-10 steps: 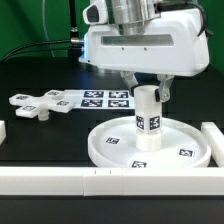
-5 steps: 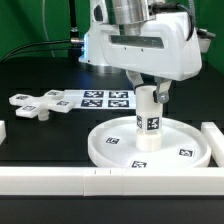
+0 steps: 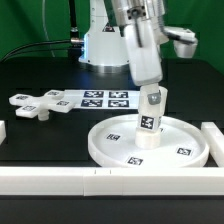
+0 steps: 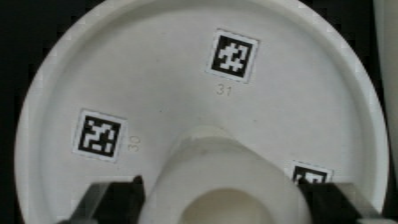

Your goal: Assemble round table

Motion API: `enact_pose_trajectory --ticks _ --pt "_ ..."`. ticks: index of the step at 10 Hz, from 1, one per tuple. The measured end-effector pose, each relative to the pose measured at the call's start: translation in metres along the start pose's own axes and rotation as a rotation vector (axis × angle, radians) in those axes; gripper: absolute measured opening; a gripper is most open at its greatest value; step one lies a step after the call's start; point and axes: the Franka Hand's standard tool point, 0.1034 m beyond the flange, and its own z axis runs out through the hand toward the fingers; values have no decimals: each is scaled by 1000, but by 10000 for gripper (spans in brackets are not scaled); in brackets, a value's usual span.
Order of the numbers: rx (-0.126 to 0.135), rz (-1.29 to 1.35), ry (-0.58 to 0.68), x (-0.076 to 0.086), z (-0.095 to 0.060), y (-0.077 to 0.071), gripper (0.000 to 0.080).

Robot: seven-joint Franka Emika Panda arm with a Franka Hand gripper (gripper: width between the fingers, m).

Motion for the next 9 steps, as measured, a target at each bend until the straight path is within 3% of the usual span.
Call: enact_pose_trajectory --ticks 1,3,6,7,8,9 --pt "11 78 -10 1 0 -1 410" --pt "6 253 -30 4 0 -8 410" --pt "6 282 -36 4 0 -11 410" --pt "3 237 -37 4 0 -11 568" --pt "-19 176 -44 3 -1 -8 624" --pt "-20 154 -47 1 -3 -7 624"
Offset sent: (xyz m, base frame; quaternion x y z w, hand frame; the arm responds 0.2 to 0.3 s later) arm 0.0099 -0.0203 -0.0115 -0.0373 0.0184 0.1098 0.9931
